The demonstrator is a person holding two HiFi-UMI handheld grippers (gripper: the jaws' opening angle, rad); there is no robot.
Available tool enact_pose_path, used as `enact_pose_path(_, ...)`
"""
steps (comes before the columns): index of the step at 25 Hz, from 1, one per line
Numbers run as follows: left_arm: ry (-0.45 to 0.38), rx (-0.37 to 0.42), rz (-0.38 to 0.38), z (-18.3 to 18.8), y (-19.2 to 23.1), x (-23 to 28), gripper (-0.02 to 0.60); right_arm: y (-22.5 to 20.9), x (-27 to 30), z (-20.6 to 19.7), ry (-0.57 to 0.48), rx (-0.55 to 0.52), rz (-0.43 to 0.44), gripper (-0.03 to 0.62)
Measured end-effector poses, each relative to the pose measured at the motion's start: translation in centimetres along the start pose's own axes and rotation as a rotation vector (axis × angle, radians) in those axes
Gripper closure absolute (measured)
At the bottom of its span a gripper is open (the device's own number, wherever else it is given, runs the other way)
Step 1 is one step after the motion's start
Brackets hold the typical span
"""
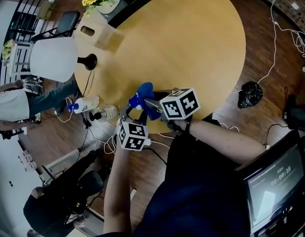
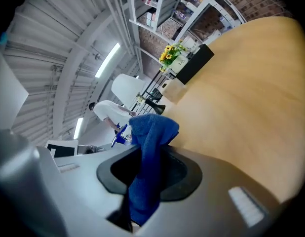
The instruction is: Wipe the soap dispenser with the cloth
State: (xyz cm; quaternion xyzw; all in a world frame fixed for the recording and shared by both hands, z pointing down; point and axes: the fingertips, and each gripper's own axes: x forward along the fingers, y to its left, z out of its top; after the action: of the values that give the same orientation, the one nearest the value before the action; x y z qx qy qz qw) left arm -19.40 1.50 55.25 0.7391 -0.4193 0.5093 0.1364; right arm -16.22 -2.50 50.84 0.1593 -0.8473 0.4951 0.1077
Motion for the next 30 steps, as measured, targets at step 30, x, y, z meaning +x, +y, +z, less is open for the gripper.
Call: enact_pose_path(30, -0.118, -0.349, -0.009, 4.5, 0.9, -1.6, 0.233, -4.1, -1.2, -0.3, -0.042, 0.15, -0.028, 0.49)
